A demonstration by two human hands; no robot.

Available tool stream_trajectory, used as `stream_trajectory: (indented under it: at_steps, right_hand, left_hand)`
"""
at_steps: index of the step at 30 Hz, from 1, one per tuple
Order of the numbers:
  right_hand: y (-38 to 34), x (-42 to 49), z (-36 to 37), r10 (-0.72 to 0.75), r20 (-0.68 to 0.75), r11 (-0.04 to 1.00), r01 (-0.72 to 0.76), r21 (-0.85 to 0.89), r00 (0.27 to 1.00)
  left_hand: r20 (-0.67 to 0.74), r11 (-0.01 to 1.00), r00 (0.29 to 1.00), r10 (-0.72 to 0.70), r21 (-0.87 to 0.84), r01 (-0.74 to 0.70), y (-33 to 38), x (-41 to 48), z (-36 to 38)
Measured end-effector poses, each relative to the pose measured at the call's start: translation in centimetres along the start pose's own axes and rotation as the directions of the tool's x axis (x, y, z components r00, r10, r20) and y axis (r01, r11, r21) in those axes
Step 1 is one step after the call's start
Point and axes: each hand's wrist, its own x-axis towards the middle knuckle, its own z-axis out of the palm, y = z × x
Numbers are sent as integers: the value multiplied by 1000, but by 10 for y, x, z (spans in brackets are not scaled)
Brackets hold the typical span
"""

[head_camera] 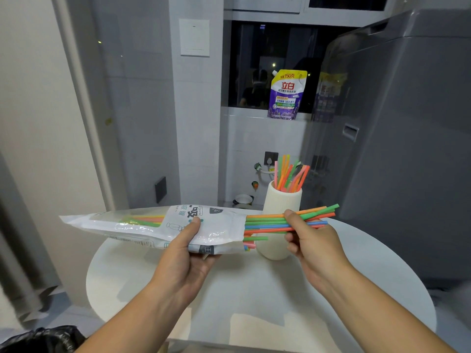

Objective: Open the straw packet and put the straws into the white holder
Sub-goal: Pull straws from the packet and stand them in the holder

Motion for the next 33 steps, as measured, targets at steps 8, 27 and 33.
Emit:
stream_trajectory:
  at_steps: [8,27,33]
  right_hand:
    - [-4,-1,1,9,24,998,-10,54,1000]
    - [-25,7,-10,-160,-57,986,162,29,985]
    - [-38,6,-13,-155,-103,985,162,55,982]
  left_hand:
    - [-16,1000,1000,-5,-14,5,2,2,-1]
    - [-39,1000,999,10,-14,-11,2,9,-5]
    - [-52,999,999,6,-45,-8,4,12,-7]
